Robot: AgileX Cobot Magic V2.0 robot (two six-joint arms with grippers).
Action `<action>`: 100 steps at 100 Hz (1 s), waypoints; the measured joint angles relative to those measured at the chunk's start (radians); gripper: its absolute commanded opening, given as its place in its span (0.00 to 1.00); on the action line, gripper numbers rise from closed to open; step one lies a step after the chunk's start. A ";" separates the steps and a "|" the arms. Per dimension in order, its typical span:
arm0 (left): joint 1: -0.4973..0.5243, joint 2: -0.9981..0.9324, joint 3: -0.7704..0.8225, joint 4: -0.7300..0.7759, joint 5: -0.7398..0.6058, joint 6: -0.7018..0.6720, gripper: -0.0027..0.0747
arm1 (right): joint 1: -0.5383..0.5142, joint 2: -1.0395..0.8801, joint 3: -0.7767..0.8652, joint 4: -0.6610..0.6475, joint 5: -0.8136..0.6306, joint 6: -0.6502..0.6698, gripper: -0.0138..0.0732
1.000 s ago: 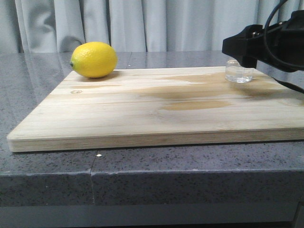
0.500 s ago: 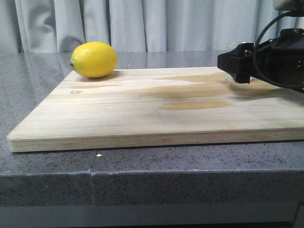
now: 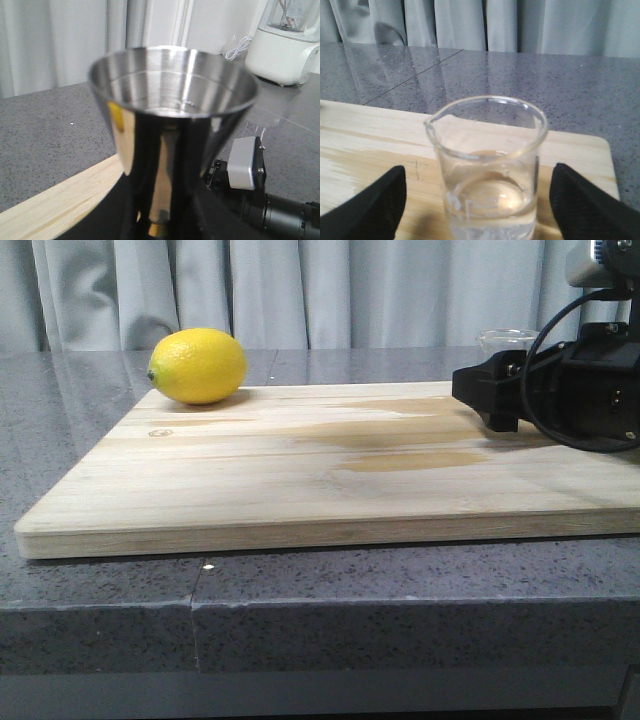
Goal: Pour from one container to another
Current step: 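Grasp the glass beaker with the right gripper and lift it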
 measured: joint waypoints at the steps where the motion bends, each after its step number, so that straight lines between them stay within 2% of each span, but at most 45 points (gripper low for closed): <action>1: 0.000 0.000 0.000 0.000 0.000 0.000 0.01 | 0.000 0.000 0.000 0.000 0.000 0.000 0.77; 23: 0.000 0.000 0.000 0.000 0.000 0.000 0.01 | 0.000 0.002 0.000 0.021 -0.007 0.000 0.75; 47: 0.000 0.000 0.000 0.000 0.000 0.000 0.01 | 0.000 0.002 0.000 0.023 -0.014 0.000 0.51; 59: 0.000 0.000 0.000 0.000 0.000 0.000 0.01 | 0.000 0.002 0.000 0.025 -0.016 0.000 0.44; 100: 0.000 0.000 0.002 0.000 0.000 0.000 0.01 | 0.000 -0.001 0.000 0.019 -0.011 -0.002 0.43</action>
